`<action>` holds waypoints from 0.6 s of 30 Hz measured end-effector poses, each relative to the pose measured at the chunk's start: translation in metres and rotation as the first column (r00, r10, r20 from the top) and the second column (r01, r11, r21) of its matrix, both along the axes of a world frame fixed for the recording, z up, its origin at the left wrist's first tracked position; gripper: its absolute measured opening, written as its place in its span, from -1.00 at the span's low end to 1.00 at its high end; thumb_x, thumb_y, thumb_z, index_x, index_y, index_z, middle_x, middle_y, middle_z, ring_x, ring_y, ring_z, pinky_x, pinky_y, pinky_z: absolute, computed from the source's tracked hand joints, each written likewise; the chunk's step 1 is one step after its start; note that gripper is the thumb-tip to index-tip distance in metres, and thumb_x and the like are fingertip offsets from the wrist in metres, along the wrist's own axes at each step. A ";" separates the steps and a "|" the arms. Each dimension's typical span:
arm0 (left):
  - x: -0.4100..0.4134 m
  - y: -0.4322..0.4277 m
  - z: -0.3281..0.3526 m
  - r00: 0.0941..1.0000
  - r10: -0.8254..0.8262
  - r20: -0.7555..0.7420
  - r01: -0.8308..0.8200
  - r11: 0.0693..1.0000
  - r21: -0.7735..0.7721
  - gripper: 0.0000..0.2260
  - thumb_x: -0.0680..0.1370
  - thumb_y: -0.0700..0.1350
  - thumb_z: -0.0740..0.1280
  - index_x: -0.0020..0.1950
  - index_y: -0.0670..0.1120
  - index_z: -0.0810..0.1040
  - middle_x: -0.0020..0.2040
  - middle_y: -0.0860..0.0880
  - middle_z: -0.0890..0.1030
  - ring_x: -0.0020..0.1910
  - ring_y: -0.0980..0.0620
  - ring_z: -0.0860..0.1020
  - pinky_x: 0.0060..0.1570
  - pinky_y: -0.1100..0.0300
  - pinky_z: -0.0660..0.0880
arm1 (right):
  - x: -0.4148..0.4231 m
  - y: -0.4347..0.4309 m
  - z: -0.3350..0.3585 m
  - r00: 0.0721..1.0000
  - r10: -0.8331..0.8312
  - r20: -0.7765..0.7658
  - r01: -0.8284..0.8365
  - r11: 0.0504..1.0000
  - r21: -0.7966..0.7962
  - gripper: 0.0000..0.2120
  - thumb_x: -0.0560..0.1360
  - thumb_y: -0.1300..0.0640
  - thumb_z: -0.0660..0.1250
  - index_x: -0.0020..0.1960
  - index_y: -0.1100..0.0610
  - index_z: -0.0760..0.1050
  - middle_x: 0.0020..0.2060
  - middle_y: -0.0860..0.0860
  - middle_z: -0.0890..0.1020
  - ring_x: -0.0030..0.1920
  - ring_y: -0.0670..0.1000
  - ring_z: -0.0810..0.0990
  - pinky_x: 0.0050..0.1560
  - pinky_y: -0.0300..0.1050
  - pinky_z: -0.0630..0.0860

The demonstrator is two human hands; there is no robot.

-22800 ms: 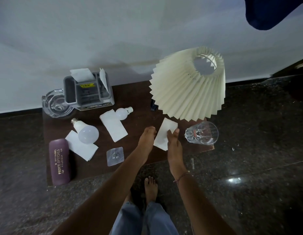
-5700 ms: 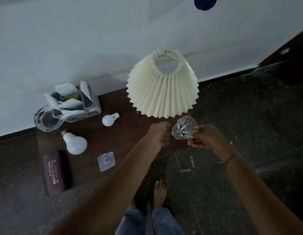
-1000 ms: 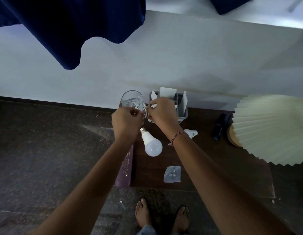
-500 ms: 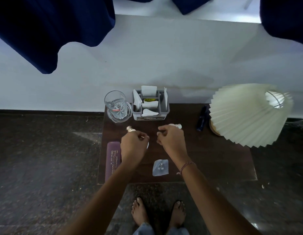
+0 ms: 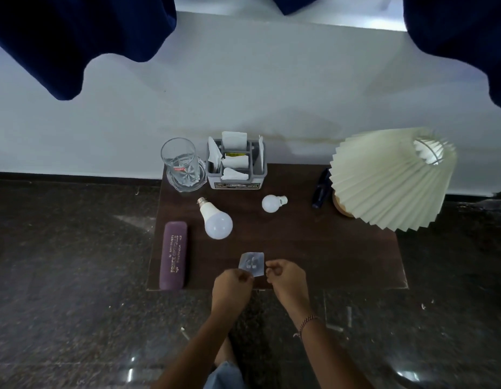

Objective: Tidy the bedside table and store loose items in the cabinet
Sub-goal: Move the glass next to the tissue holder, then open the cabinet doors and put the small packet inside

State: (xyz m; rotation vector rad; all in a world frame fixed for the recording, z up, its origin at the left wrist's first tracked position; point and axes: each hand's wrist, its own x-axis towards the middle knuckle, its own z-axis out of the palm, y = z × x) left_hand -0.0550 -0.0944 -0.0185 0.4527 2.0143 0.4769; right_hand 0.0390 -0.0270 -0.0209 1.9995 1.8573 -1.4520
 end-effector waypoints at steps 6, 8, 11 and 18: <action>0.019 -0.005 -0.006 0.996 0.080 -0.044 -0.078 0.997 0.028 -0.78 0.55 -0.15 0.23 -0.24 -0.16 0.57 -0.34 -0.01 0.55 -0.41 0.13 0.44 -0.47 0.35 0.29 | 0.011 -0.003 -0.006 0.999 0.028 -0.021 -0.028 1.000 -0.006 -0.76 0.54 0.22 0.25 0.18 0.19 0.54 0.11 0.08 0.63 0.03 -0.01 0.62 -0.31 -0.48 0.42; 0.018 -0.006 -0.007 0.992 0.118 -0.052 -0.116 0.992 0.042 -0.82 0.56 -0.15 0.24 -0.15 -0.14 0.60 -0.26 -0.03 0.59 -0.39 0.11 0.47 -0.45 0.32 0.33 | 0.012 -0.001 -0.007 0.999 0.023 -0.048 -0.024 1.000 -0.015 -0.75 0.53 0.23 0.25 0.19 0.19 0.53 0.12 0.08 0.62 0.05 -0.01 0.61 -0.25 -0.42 0.49; 0.020 -0.007 -0.009 0.985 0.157 -0.071 -0.153 0.986 0.061 -0.84 0.56 -0.14 0.24 -0.11 -0.11 0.61 -0.19 -0.07 0.63 -0.35 0.09 0.49 -0.41 0.28 0.37 | 0.020 -0.001 -0.011 0.997 0.016 -0.079 -0.015 1.000 0.016 -0.77 0.53 0.23 0.26 0.15 0.19 0.55 0.09 0.09 0.64 0.05 0.00 0.62 0.03 -0.17 0.58; 0.038 -0.029 -0.034 0.974 0.228 -0.002 -0.228 0.973 0.023 -0.78 0.52 -0.20 0.25 -0.33 -0.11 0.53 -0.30 -0.07 0.58 -0.23 0.01 0.53 -0.28 0.23 0.39 | 0.050 -0.019 -0.039 0.980 -0.176 -0.096 0.150 0.962 -0.228 -0.80 0.53 0.17 0.26 0.02 0.23 0.62 -0.19 0.11 0.66 -0.10 0.06 0.66 0.07 0.02 0.60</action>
